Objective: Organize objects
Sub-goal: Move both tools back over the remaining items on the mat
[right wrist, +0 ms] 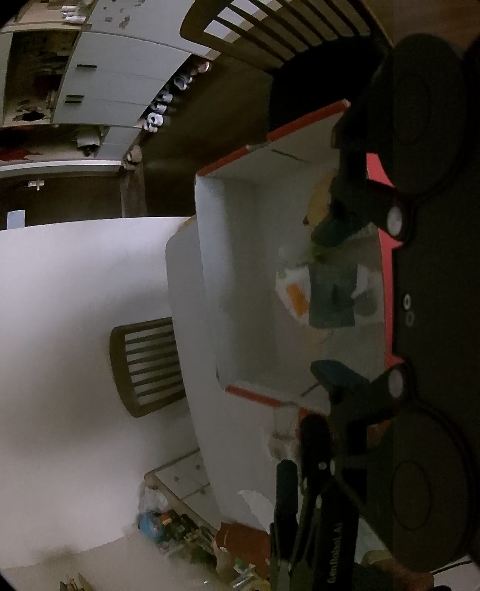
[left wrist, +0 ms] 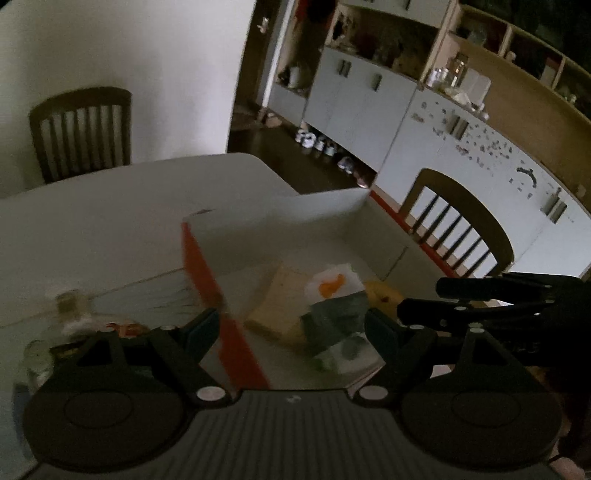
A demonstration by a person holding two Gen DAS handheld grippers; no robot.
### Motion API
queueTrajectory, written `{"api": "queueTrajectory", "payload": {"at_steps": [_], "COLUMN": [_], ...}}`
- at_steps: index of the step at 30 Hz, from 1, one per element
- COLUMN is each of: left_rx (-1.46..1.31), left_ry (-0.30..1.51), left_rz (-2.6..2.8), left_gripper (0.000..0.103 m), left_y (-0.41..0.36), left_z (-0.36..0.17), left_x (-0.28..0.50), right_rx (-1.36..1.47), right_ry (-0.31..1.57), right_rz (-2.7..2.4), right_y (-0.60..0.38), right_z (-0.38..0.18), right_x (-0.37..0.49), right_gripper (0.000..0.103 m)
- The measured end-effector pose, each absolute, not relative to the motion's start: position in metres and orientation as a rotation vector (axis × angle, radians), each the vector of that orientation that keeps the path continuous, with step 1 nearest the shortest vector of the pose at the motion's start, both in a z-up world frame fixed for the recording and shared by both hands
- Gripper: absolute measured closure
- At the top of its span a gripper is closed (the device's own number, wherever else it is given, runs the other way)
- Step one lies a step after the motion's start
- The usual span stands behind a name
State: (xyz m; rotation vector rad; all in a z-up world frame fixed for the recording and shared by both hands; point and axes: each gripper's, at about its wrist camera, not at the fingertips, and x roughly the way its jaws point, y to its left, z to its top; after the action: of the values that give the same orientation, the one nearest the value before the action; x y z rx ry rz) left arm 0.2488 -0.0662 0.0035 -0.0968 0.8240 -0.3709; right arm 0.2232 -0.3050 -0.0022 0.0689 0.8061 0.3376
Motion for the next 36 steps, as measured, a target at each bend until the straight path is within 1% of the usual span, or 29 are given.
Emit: {"api": "queueTrajectory", "payload": {"at_steps": [3,5,12,13,18,21,28,36], "left_rx": [-0.109,-0.115,-0.123,-0.122,-0.129,-0.123,-0.115,-0.080], "left_ry": [0.810,0.802,0.790,0.793,0.797,0.798,0.780,0.791], "left_rz": [-0.359,-0.357,-0.323,-0.318,-0.311,-0.295,-0.255,-0.204], "left_gripper": [0.018,0.018,0.017,0.016,0.014,0.001,0.000,0.000], "left_y": [-0.046,-0.031,0.019,0.025,0.059,0.080,0.126,0.157], "left_z": [0.007,0.008,0.006,0.005,-0.004,-0.009,-0.022,-0.041], "left_x": [0.241,0.235,0.217,0.215,0.205,0.198,0.188,0.191], "right_rx": [0.066,0.065,0.062,0.066,0.056,0.059,0.056,0.022], "right_ry": [0.797,0.791,0.774,0.776,0.786,0.796,0.821,0.858], "right_rz": [0.334,0.333,0.336,0.340,0.352,0.353,0.362,0.393], "right_y": [-0.290,-0.279,-0.242,-0.237,-0.206,-0.190,-0.157,-0.119], "right_z": [0.000,0.001,0.000,0.000,-0.003,-0.005,-0.014,-0.029], "right_x": [0.215,0.210,0.189,0.186,0.176,0.170,0.158,0.146], "right_gripper": [0.026,0.021,0.014,0.013,0.012,0.012,0.012,0.012]}}
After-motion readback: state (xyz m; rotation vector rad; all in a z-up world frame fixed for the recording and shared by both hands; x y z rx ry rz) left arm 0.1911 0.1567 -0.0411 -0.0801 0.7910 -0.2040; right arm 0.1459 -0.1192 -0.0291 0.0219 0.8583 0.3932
